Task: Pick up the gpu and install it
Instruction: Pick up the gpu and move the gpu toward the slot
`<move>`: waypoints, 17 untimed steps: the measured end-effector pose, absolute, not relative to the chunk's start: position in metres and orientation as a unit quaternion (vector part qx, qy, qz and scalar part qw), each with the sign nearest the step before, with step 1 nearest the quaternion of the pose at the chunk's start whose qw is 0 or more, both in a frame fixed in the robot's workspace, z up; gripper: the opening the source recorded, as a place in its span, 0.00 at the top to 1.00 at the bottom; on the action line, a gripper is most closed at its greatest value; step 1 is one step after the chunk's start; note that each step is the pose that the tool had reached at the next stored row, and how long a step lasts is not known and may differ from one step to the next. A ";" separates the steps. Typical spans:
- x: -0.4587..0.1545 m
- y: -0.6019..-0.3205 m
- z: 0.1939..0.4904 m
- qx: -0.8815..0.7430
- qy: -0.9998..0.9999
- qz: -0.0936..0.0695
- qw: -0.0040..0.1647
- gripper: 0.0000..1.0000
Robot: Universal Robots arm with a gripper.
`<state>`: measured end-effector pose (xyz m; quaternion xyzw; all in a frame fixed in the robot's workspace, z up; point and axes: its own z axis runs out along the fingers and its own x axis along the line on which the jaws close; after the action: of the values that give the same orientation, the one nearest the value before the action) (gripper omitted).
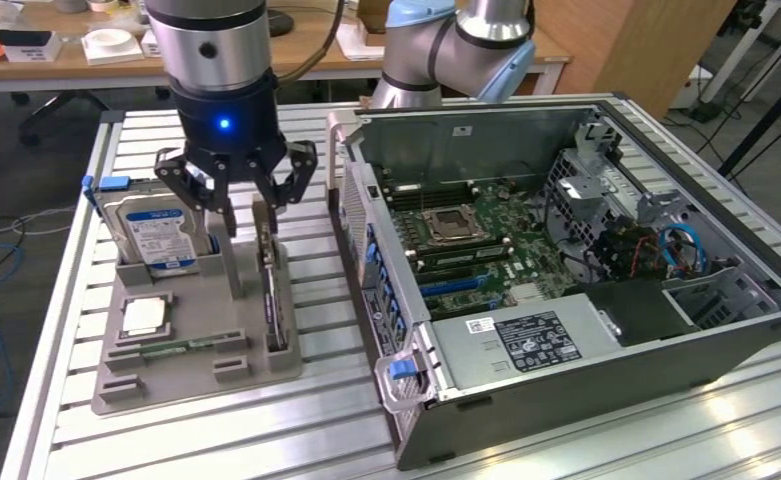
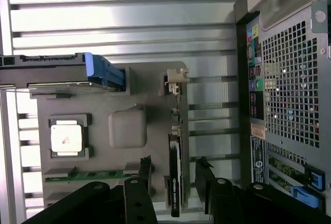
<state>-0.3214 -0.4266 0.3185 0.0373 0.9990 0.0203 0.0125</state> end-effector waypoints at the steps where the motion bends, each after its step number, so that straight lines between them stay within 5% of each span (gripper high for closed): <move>1: -0.321 -0.427 0.318 0.037 0.999 0.020 0.012 0.53; 17: -0.321 -0.427 0.316 0.037 0.999 0.020 0.012 0.53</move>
<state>-0.3214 -0.4267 0.3161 0.0373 0.9990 0.0202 0.0124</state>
